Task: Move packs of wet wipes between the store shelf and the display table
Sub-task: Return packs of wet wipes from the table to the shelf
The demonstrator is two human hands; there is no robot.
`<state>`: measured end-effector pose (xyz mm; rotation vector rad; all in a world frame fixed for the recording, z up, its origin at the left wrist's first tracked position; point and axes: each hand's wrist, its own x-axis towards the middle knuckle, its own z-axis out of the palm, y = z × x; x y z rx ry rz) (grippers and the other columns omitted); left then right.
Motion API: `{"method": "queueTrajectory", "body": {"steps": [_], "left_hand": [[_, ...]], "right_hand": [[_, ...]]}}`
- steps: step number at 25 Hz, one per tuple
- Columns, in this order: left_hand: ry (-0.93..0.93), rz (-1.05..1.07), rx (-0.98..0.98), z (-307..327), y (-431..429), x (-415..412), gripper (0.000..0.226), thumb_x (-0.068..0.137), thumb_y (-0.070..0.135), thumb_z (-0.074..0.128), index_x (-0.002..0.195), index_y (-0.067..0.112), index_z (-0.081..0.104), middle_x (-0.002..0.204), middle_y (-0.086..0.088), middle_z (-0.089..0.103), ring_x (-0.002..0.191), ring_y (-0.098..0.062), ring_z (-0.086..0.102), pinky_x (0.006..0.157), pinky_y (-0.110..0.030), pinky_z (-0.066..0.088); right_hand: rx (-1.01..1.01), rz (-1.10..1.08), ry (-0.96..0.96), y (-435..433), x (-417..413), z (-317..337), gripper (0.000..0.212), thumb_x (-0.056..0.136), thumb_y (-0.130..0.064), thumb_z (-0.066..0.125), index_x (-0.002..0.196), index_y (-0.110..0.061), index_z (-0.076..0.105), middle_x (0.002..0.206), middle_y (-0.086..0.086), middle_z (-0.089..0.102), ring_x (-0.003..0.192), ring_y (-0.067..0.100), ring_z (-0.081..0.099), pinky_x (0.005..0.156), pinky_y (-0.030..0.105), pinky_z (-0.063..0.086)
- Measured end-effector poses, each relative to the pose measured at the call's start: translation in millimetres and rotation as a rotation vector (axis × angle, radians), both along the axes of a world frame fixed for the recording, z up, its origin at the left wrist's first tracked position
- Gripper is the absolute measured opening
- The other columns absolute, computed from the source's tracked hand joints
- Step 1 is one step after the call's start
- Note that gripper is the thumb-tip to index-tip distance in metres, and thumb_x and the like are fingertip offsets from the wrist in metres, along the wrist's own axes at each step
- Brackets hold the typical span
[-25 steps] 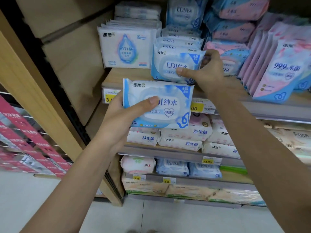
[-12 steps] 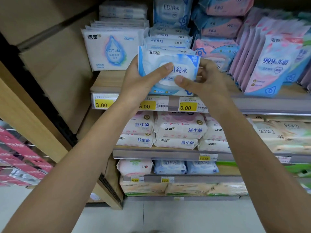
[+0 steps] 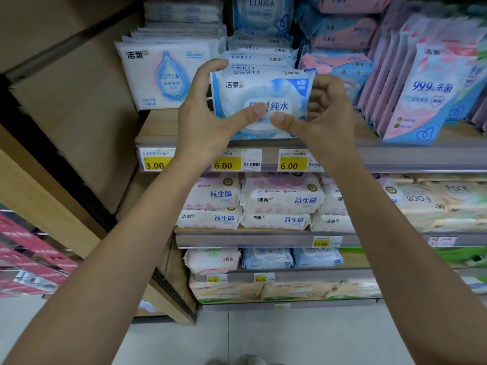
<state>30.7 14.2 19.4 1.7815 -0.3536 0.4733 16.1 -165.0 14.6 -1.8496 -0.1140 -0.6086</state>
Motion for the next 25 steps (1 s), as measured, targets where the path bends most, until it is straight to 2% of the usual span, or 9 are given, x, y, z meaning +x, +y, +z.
{"method": "queueTrajectory", "body": {"steps": [4, 7, 8, 11, 14, 18, 22, 23, 25], "left_hand": [[-0.073, 0.013, 0.060, -3, 5, 1, 0.073, 0.067, 0.043, 0.082, 0.128, 0.028, 0.045, 0.123, 0.012, 0.056, 0.104, 0.002, 0.056, 0.085, -0.013, 0.048], [-0.051, -0.070, 0.023, -8, 14, 10, 0.068, 0.064, 0.040, 0.082, 0.123, 0.034, 0.048, 0.127, 0.005, 0.058, 0.114, -0.012, 0.059, 0.087, -0.035, 0.055], [-0.049, -0.079, 0.023, -9, 16, 14, 0.065, 0.064, 0.038, 0.082, 0.121, 0.034, 0.051, 0.127, 0.003, 0.058, 0.116, -0.016, 0.058, 0.085, -0.038, 0.056], [-0.057, -0.059, 0.033, -11, 19, 22, 0.063, 0.061, 0.034, 0.083, 0.118, 0.032, 0.055, 0.124, 0.001, 0.060, 0.115, -0.019, 0.058, 0.086, -0.040, 0.056], [-0.034, -0.064, 0.046, -11, 22, 25, 0.063, 0.059, 0.037, 0.084, 0.115, 0.035, 0.056, 0.122, 0.002, 0.062, 0.113, -0.017, 0.060, 0.090, -0.044, 0.053], [-0.020, -0.065, 0.092, -12, 21, 18, 0.059, 0.064, 0.041, 0.078, 0.117, 0.035, 0.053, 0.122, 0.006, 0.061, 0.109, -0.013, 0.061, 0.084, -0.040, 0.056], [-0.018, -0.026, 0.148, -11, 18, 14, 0.063, 0.066, 0.043, 0.078, 0.122, 0.029, 0.052, 0.117, 0.013, 0.059, 0.105, -0.009, 0.060, 0.086, -0.039, 0.054], [-0.023, -0.011, 0.170, -10, 17, 13, 0.063, 0.068, 0.041, 0.078, 0.123, 0.028, 0.050, 0.115, 0.018, 0.057, 0.103, -0.005, 0.058, 0.088, -0.036, 0.053], [-0.049, -0.013, 0.213, -9, 17, 6, 0.063, 0.074, 0.037, 0.077, 0.128, 0.025, 0.047, 0.114, 0.023, 0.051, 0.101, 0.004, 0.051, 0.091, -0.031, 0.050]], "right_hand": [[-0.008, -0.062, -0.075, 4, -3, -8, 0.068, 0.057, -0.036, 0.088, 0.106, -0.019, 0.043, 0.104, 0.008, 0.064, 0.093, 0.021, 0.066, 0.075, 0.039, 0.057], [-0.024, -0.089, -0.111, 6, -1, -10, 0.067, 0.057, -0.034, 0.089, 0.104, -0.020, 0.042, 0.104, 0.009, 0.063, 0.093, 0.021, 0.065, 0.074, 0.039, 0.056], [-0.031, -0.090, -0.114, 7, 0, -9, 0.067, 0.057, -0.034, 0.089, 0.103, -0.021, 0.042, 0.105, 0.009, 0.063, 0.094, 0.021, 0.065, 0.074, 0.039, 0.056], [-0.056, -0.085, -0.100, 9, 5, -9, 0.066, 0.057, -0.032, 0.089, 0.102, -0.023, 0.042, 0.103, 0.002, 0.062, 0.094, 0.015, 0.063, 0.075, 0.031, 0.055], [-0.091, -0.069, -0.077, 12, 7, -8, 0.067, 0.057, -0.027, 0.089, 0.107, -0.013, 0.047, 0.093, -0.016, 0.057, 0.083, -0.004, 0.057, 0.073, 0.015, 0.049], [-0.109, -0.025, -0.018, 5, 5, -8, 0.066, 0.057, -0.031, 0.089, 0.109, -0.016, 0.050, 0.092, -0.017, 0.063, 0.088, 0.008, 0.065, 0.074, 0.026, 0.056], [-0.131, 0.012, 0.060, -1, 12, -7, 0.071, 0.051, -0.044, 0.086, 0.109, -0.017, 0.055, 0.100, -0.005, 0.070, 0.092, 0.015, 0.068, 0.078, 0.040, 0.057], [-0.138, 0.018, 0.075, -3, 14, -6, 0.074, 0.049, -0.048, 0.085, 0.110, -0.015, 0.056, 0.101, -0.003, 0.070, 0.093, 0.017, 0.068, 0.078, 0.042, 0.057], [-0.151, 0.043, 0.096, -4, 13, -4, 0.072, 0.054, -0.042, 0.087, 0.112, -0.012, 0.055, 0.104, -0.001, 0.068, 0.097, 0.019, 0.066, 0.080, 0.039, 0.057]]}}
